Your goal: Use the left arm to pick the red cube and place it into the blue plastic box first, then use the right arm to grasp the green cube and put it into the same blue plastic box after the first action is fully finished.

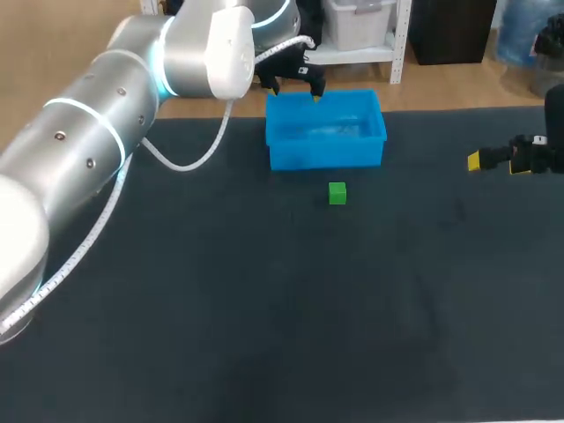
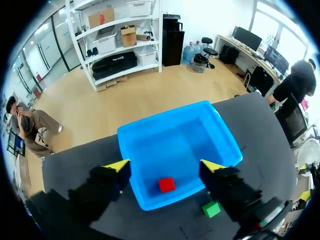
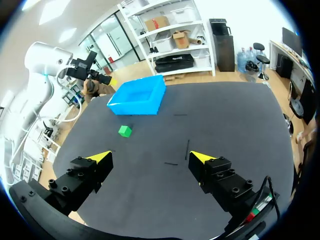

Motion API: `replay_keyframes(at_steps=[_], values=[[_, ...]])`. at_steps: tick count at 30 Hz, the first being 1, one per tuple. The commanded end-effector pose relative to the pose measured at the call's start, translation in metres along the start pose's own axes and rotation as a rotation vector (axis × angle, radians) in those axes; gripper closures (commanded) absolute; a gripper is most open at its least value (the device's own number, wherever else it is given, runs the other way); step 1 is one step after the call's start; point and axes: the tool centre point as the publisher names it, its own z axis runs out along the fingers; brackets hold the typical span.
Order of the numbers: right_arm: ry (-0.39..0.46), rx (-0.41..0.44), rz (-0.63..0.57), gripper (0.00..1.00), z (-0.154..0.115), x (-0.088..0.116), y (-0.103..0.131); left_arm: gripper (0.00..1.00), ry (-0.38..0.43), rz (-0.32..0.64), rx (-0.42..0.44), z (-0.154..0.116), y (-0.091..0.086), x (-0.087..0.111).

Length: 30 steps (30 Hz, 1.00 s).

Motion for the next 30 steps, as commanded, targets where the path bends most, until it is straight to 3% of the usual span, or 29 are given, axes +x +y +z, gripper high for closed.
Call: replay_keyframes(at_steps=[1,30], values=[[0.001,0.001,0.000,0.00,0.000,0.000,0.000,0.00,0.013,-0.003,0.004,0.000,0.003,-0.007],[0.001,0.001,0.000,0.00,0.000,0.000,0.000,0.00,-0.027,-0.034,0.078,-0.030,0.008,0.031]])
